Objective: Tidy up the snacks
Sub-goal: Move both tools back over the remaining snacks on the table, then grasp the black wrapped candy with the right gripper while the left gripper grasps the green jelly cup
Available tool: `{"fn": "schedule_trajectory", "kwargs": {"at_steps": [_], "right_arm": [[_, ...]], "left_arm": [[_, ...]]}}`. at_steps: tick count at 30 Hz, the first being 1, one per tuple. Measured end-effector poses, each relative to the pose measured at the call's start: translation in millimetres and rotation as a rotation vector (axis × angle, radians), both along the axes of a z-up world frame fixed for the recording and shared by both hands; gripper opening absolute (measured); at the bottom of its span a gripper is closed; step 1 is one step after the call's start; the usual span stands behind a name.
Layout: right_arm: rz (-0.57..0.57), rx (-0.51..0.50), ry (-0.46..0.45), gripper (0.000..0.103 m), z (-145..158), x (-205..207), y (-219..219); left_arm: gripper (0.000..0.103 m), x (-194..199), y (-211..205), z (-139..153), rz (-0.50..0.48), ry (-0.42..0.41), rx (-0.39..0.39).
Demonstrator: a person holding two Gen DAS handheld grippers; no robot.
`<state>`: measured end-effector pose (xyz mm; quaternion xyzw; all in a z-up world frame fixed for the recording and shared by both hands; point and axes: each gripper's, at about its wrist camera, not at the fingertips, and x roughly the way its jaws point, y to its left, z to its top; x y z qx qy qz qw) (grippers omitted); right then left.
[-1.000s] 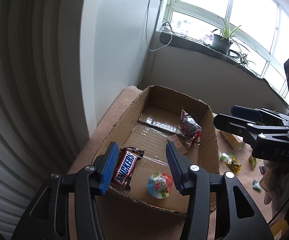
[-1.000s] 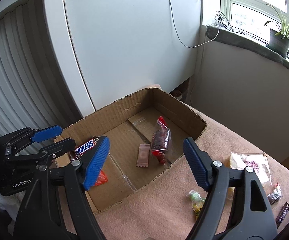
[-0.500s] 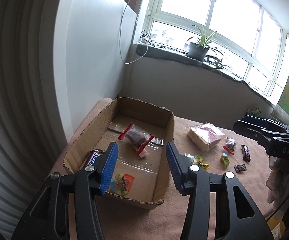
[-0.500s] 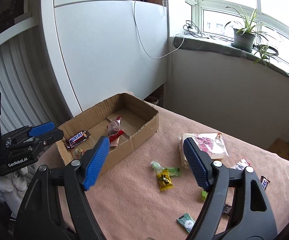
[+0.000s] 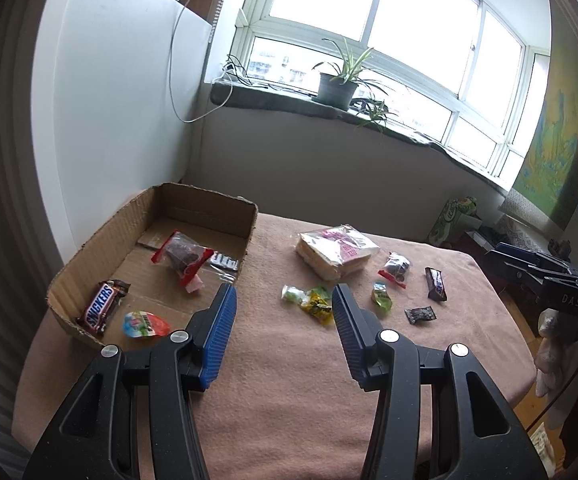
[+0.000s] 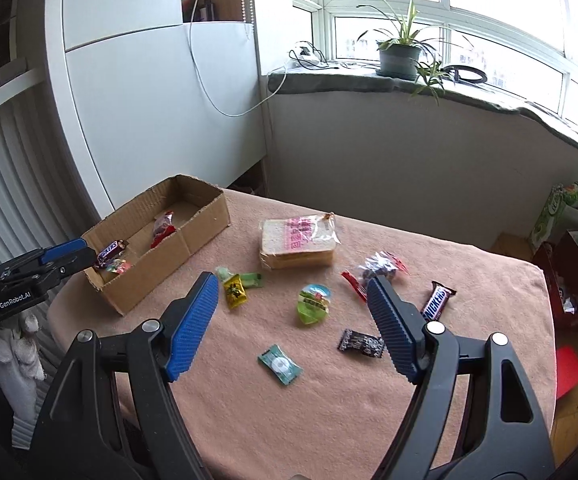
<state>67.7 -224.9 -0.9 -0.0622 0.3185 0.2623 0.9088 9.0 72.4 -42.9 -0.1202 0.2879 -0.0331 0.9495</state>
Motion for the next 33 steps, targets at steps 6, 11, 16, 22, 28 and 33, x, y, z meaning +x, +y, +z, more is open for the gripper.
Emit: {"fn": "schedule_trajectory", "kwargs": {"at_steps": [6,11,16,22,28,33], "right_arm": [[-0.086,0.005,0.056,0.079,-20.4,8.6,-42.6],[-0.114,-0.016,0.098,0.079,-43.1,21.8,-63.3],[-0.076,-0.050,0.142,0.079,-68.7,35.5,-63.1],[-0.012,-0.100,0.162,0.079,-93.1,51.3,-51.1],[0.031,-0.128,0.200,0.072,-116.2,68.5,-41.5],[0.045,-0.133,0.231,0.068,-129.3,82.8,-36.0]], "left_arm": [[0.049,9.5,-36.4,-11.0,-0.095,0.030,-0.008],[0.049,28.1,-67.7,-26.5,-0.162,0.077,-0.010],[0.049,53.7,-92.5,-36.7,-0.207,0.112,0.019],[0.049,87.2,-112.4,-51.2,-0.245,0.154,0.046],[0.049,117.2,-127.3,-67.9,-0.275,0.201,0.052],[0.048,135.8,-132.9,-79.8,-0.290,0.238,0.031]]}}
